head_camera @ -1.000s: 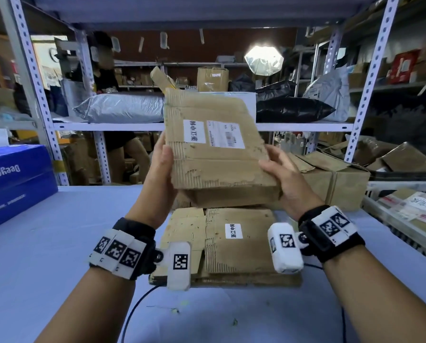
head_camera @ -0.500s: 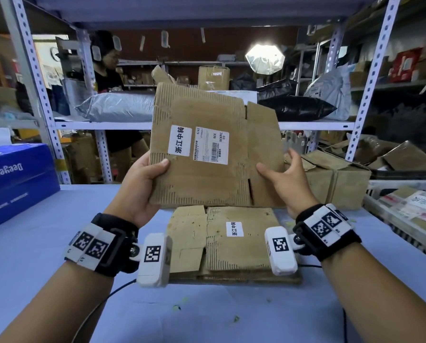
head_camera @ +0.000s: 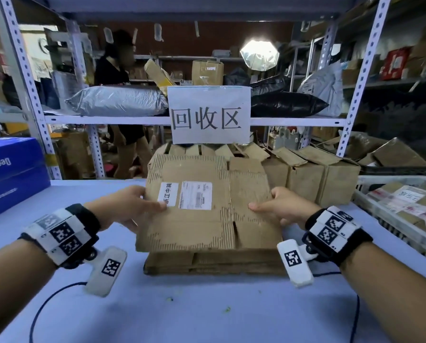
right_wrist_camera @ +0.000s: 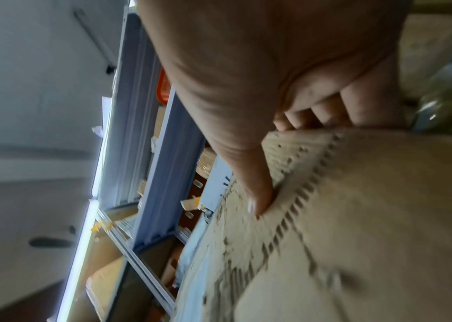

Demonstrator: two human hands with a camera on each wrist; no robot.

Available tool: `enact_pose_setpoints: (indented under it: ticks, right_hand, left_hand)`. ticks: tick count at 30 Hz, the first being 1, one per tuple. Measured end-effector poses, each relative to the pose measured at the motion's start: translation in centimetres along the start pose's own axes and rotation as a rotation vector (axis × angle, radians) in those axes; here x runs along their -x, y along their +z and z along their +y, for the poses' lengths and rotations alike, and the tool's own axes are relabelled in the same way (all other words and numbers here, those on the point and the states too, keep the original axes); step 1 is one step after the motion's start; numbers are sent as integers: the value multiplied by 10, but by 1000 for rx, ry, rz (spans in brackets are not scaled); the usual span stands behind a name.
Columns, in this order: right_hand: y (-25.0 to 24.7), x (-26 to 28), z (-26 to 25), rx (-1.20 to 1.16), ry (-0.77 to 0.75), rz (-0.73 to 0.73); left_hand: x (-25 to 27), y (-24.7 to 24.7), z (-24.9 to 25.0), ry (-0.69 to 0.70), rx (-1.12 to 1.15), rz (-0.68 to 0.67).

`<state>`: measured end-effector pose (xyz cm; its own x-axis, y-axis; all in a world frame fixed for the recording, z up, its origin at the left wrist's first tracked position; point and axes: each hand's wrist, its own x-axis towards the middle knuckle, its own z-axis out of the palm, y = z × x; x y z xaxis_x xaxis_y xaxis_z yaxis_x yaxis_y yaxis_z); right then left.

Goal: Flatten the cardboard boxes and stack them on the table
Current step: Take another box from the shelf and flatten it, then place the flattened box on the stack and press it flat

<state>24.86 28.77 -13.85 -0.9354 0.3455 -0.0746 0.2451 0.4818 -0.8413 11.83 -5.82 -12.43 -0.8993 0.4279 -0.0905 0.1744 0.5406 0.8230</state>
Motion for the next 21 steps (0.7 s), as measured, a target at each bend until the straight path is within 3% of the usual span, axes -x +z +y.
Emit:
enact_pose_setpoints:
  ticks: [3, 6, 11, 17, 21]
  right_hand:
    - [1, -4, 20, 189, 137, -141]
    - [-1, -6, 28, 292, 205, -156]
    - [-4, -5, 27, 255, 260, -151]
    - [-2, 2, 16, 320, 276, -147]
    - [-11, 2, -8, 578, 240, -182]
  left_hand:
    - [-4, 10, -16, -112, -140, -92]
    - [-15, 18, -23, -165, -288, -161]
    - [-34, 30, -25, -212, -599, -231]
    - [-45, 30, -26, -235, -655, -248]
    - [-50, 22, -20, -243, -715, -289]
